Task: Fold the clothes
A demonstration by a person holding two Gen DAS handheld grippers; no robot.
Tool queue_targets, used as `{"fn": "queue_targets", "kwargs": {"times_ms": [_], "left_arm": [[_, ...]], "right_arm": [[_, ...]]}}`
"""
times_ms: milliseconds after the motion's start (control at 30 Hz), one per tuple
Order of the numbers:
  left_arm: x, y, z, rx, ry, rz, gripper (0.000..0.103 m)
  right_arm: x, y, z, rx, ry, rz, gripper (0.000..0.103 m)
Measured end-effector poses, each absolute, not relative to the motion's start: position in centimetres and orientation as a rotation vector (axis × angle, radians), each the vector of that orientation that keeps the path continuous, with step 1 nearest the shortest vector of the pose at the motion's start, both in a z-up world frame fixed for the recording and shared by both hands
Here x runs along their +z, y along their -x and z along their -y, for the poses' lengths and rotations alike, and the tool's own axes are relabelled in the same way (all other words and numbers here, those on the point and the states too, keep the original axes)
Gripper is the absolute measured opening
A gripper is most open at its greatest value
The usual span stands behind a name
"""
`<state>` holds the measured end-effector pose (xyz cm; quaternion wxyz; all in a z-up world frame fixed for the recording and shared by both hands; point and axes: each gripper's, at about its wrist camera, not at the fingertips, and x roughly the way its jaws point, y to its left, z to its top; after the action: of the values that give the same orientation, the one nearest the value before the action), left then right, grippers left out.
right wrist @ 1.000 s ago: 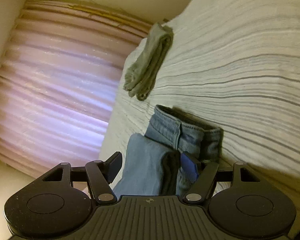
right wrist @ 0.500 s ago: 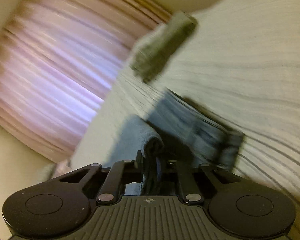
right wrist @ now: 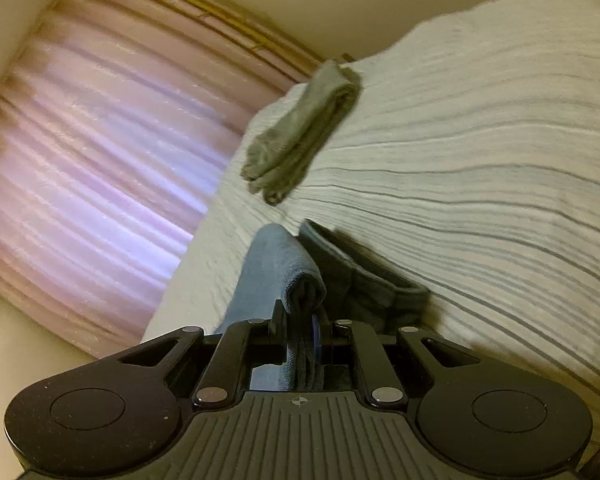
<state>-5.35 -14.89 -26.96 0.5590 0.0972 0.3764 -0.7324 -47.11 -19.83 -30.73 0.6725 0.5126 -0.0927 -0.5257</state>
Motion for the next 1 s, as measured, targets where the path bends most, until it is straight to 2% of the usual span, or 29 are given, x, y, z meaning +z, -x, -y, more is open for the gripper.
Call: {"fn": "queue_targets", "kwargs": {"times_ms": [133, 167, 200, 233, 467, 700, 1000], "left_arm": [[-26.9, 5.7, 14.9, -1.734, -0.264, -0.879, 0.038], [-26.9, 5.8, 14.9, -1.741, -0.274, -0.873, 0.038], [-26.9, 6.0, 15.0, -1.746, -0.287, -0.866, 0.038], [-26.9, 6.1, 15.2, -1.75, -0.302, -0.857, 0.038], [-26.8, 8.9, 17.5, -1.822, -0.419, -0.765, 0.023], [-29.6, 12.1, 19.0, -1.786, -0.656, -0.735, 0.022], [-29.3, 12.0, 17.2, -1.81, -0.645, -0.785, 0.021]], "right_arm": [[-31.7, 47.2, 20.8, -1.222, -1.208, 0.176, 0.011], [-31.5, 47.2, 20.6, -1.23, -1.205, 0.177, 0.016], [-30.8, 46.9, 20.5, -1.265, -1.179, 0.153, 0.04], [-30.0, 46.6, 20.3, -1.307, -1.136, 0.125, 0.058], [-24.8, 41.3, 18.6, -1.404, -0.694, -0.112, 0.059], [-29.5, 37.0, 21.3, -1.374, -0.604, -0.487, 0.059], [-27.6, 37.0, 17.9, -1.304, -0.62, -0.466, 0.059]]}}
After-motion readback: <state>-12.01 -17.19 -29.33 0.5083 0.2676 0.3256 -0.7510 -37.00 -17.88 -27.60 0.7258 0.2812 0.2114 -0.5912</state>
